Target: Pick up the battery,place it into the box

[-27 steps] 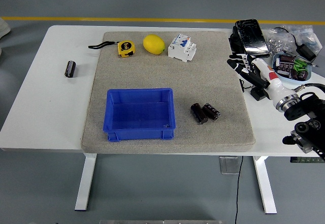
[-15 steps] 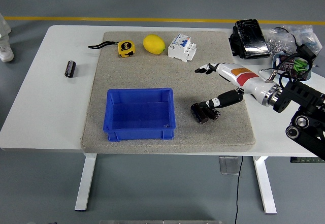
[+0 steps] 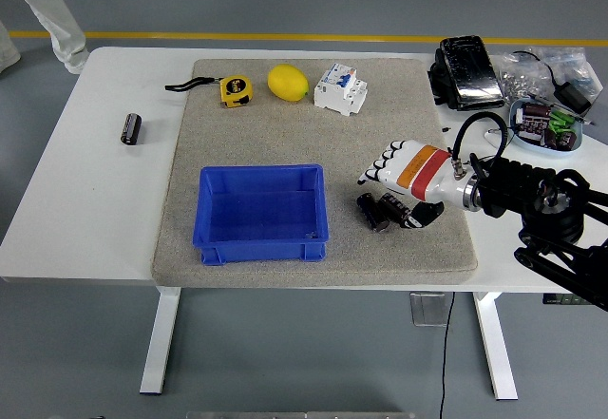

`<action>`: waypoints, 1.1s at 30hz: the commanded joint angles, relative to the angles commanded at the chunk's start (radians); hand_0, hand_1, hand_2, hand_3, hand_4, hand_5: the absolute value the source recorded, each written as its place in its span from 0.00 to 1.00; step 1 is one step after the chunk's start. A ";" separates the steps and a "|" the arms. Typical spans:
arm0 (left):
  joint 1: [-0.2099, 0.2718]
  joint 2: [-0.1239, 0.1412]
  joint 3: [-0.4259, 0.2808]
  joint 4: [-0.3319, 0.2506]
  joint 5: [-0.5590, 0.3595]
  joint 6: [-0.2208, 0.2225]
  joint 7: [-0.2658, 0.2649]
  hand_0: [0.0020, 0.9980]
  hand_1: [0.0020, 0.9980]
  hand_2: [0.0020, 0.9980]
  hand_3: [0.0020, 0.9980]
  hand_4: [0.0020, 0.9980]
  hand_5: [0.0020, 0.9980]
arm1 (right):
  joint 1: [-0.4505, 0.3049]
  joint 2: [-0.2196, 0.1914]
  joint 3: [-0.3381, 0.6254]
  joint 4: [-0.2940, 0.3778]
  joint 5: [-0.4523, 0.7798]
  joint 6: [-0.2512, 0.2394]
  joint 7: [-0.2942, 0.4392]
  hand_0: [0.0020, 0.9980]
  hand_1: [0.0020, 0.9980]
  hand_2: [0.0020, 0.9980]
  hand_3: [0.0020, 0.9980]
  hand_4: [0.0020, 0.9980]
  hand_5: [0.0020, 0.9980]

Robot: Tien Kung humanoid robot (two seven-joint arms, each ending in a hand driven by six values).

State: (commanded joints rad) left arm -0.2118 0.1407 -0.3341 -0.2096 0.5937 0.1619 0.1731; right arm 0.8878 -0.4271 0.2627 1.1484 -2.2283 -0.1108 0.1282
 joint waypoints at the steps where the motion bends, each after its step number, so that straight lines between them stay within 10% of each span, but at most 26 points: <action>1: 0.000 0.000 0.000 0.000 0.000 0.000 0.000 0.75 0.75 0.81 0.67 0.67 0.56 | 0.005 0.003 -0.007 -0.005 -0.005 0.004 0.002 0.76 0.73 0.73 0.81 1.00 0.20; 33: 0.005 -0.001 -0.005 -0.006 0.014 -0.004 0.005 0.74 0.75 0.81 0.67 0.66 0.55 | 0.017 0.035 -0.047 -0.110 -0.010 0.001 0.020 0.70 0.67 0.68 0.74 1.00 0.18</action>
State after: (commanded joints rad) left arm -0.2069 0.1398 -0.3393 -0.2152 0.6081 0.1580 0.1785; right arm 0.9047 -0.3925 0.2160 1.0379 -2.2385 -0.1102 0.1481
